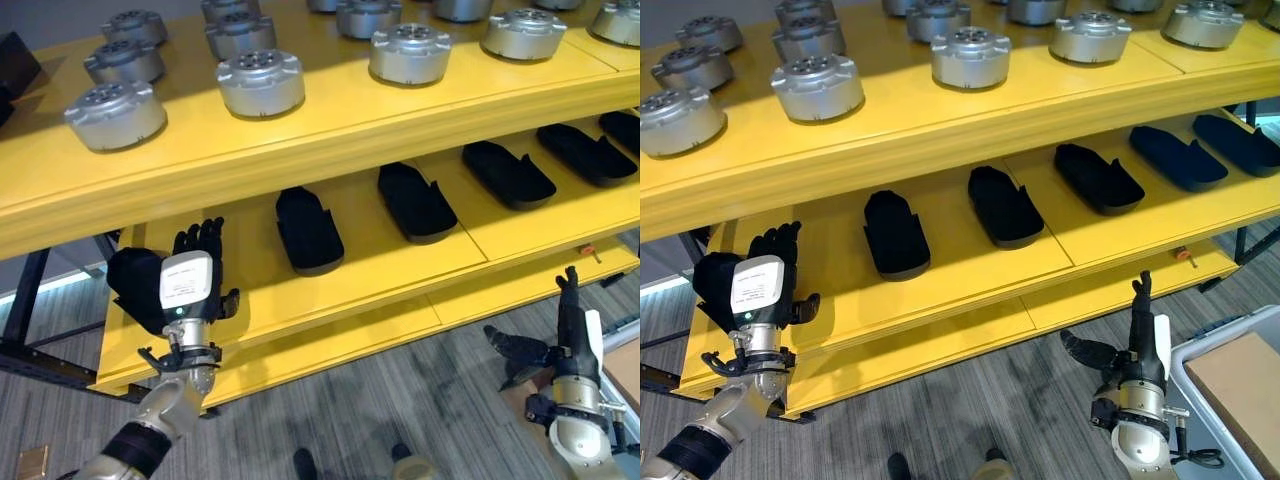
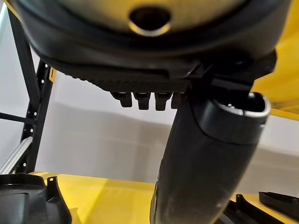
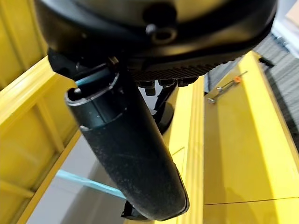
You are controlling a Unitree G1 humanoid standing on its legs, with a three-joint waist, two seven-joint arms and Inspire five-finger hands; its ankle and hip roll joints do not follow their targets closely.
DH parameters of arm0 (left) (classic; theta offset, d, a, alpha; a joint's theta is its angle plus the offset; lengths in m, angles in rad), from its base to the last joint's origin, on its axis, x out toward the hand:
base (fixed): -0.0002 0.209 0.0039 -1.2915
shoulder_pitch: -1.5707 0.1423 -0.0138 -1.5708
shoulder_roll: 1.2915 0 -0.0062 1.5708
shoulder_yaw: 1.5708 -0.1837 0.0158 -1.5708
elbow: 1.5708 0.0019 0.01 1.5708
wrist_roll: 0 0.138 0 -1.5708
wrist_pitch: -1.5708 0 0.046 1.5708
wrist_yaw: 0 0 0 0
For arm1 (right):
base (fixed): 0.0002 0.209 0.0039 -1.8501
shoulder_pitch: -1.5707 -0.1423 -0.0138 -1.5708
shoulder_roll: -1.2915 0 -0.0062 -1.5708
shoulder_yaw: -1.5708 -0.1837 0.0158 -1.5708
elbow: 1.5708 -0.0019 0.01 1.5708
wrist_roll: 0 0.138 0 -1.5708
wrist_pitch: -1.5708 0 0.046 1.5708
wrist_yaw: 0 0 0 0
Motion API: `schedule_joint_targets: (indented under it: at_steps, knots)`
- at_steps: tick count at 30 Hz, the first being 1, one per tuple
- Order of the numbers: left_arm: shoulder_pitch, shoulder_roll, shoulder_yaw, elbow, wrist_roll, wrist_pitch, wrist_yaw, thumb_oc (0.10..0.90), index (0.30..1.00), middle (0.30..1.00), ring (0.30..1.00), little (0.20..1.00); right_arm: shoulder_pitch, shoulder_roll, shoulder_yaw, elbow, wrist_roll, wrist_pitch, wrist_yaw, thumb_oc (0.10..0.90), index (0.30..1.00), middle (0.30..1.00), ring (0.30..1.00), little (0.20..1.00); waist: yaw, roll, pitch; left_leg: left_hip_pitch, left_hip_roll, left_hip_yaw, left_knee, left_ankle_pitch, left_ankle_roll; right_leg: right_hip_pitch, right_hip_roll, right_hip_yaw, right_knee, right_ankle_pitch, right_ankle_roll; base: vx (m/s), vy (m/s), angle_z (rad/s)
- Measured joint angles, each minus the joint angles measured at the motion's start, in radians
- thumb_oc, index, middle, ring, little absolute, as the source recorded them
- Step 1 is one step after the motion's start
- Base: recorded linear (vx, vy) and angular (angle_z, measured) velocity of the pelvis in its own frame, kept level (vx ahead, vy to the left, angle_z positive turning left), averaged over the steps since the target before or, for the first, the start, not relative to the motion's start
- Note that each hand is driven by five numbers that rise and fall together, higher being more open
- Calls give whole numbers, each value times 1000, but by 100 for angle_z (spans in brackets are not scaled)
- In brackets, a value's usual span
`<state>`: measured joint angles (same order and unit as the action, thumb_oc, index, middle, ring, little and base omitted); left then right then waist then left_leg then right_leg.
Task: Move parts from the plastic box to the shelf.
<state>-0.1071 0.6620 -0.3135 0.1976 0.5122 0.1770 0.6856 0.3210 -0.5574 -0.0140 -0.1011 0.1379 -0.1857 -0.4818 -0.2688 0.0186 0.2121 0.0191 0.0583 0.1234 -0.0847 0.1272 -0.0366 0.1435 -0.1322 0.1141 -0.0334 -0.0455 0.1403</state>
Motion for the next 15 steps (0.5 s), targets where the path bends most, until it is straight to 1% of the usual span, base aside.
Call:
schedule_joint_targets:
  at_steps: [1, 2, 3, 4, 7, 8, 10, 11, 12, 13, 14, 15]
  knots:
    - [56, -13, 35, -57, 1, -40, 16, 900, 1000, 1000, 1000, 1000, 30, 1, -10, -32, -13, -23, 8, 900, 1000, 1000, 1000, 1000, 8, -5, 0, 2, -5, -2, 0, -2, 4, 3, -5, -6, 1, -1, 2, 17, 138, 5]
    - [80, -14, 50, -86, 1, -59, 15, 900, 1000, 1000, 1000, 1000, 38, 0, -11, -54, -19, -25, 18, 900, 1000, 1000, 1000, 1000, 11, -6, 0, 1, -7, -2, 0, -3, 5, 3, -7, -8, 1, -2, 2, 8, 91, 9]
    - [97, -14, 54, -109, 0, -85, 14, 900, 1000, 1000, 1000, 1000, 50, 0, -10, -77, -19, -41, 33, 900, 1000, 1000, 1000, 1000, 19, -7, 1, 0, -10, -3, 0, -2, 8, 3, -11, -10, 2, -2, 3, 3, 81, 3]
    - [101, -14, 54, -121, 0, -105, 10, 900, 1000, 1000, 1000, 1000, 57, 1, -9, -96, -19, -53, 50, 900, 1000, 1000, 1000, 1000, 29, -10, 1, 1, -13, -2, 0, -8, 16, 2, -14, -10, 4, -3, 4, -4, 73, 5]
    - [138, -21, 65, -199, -38, -139, -2, 900, 1000, 1000, 1000, 1000, 63, 3, -9, -145, -16, -85, 109, 900, 1000, 1000, 1000, 1000, 51, -24, 4, 0, -27, -1, 0, -13, 18, -5, -27, -11, 22, -9, 13, -57, 45, -3]
    - [187, -47, 99, -260, -84, -144, -23, 900, 1000, 1000, 1000, 1000, 58, 15, -3, -173, 18, -89, 155, 900, 1000, 1000, 1000, 1000, 74, -31, 4, -2, -23, 17, 0, -13, 24, -45, -23, -54, 75, -9, 14, -150, -20, -28]
    - [213, -61, 108, -270, -130, -156, -23, 900, 1000, 1000, 1000, 1000, 49, 15, 12, -181, 32, -101, 188, 900, 1000, 1000, 1000, 1000, 89, -38, 5, 0, -17, 40, 4, -10, 34, -78, -21, -99, 120, -9, 14, -116, -91, -40]
    - [229, -62, 116, -269, -176, -161, -23, 900, 1000, 1000, 1000, 1000, 28, 13, 33, -181, 42, -108, 208, 900, 1000, 1000, 1000, 1000, 103, -44, 7, -2, -8, 52, 4, -9, 39, -113, -19, -138, 163, -13, 16, -86, -126, -40]
    - [237, -62, 123, -268, -208, -164, -23, 900, 1000, 1000, 1000, 1000, 24, 13, 45, -181, 50, -118, 222, 900, 1000, 1000, 1000, 1000, 113, -53, 7, -3, -7, 54, 4, -11, 36, -131, -16, -156, 184, -37, 18, -81, -129, -24]
    - [243, -66, 132, -264, -245, -169, -23, 900, 1000, 1000, 1000, 1000, 28, 13, 54, -181, 59, -137, 240, 900, 1000, 1000, 1000, 1000, 113, -58, 8, -8, -5, 45, 4, -10, 32, -137, 0, -143, 196, -58, -11, -31, -49, 14]
    - [247, -72, 139, -262, -278, -172, -23, 900, 1000, 1000, 1000, 1000, 35, 12, 58, -181, 63, -156, 256, 900, 1000, 1000, 1000, 1000, 109, -58, 8, -19, -2, 27, 4, -4, 30, -137, 15, -131, 196, -62, -18, -44, -155, 31]
    - [250, -76, 146, -260, -299, -175, -20, 900, 1000, 1000, 1000, 1000, 35, 12, 60, -182, 63, -167, 267, 900, 1000, 1000, 1000, 1000, 113, -62, 7, -26, -1, 24, 4, -1, 28, -147, 19, -127, 197, -64, -22, -41, -155, 28]
